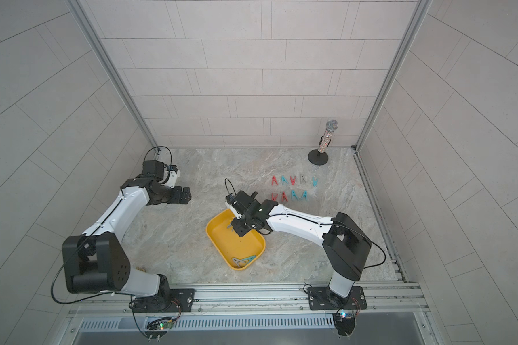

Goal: Take the clothespins out of the storage box
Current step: Place the clothespin at the center of the board.

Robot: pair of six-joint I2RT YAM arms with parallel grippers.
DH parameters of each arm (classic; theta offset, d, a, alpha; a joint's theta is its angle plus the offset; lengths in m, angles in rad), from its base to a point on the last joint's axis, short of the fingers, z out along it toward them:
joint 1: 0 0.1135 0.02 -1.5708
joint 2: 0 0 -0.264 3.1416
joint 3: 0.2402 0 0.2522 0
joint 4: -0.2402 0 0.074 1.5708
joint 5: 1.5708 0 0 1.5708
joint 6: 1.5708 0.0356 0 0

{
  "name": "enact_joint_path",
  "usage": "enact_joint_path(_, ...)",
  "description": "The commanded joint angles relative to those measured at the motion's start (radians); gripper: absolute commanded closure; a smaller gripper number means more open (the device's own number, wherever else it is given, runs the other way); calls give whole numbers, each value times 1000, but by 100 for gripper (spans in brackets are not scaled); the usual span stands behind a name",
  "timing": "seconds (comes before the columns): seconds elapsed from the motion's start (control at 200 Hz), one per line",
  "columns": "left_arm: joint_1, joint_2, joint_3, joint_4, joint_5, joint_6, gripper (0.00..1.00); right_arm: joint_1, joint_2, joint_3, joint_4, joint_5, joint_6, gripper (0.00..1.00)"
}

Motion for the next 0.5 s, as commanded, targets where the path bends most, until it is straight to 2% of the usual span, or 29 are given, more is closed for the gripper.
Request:
enact_joint_path(0.0,7,-8,-8,0,2,-4,1,-44,-63,-32,0,11,34,85)
enact_joint_path(0.495,7,-5,-8,0,6,-4,1,-338,-201,-207,2,-15,88,84)
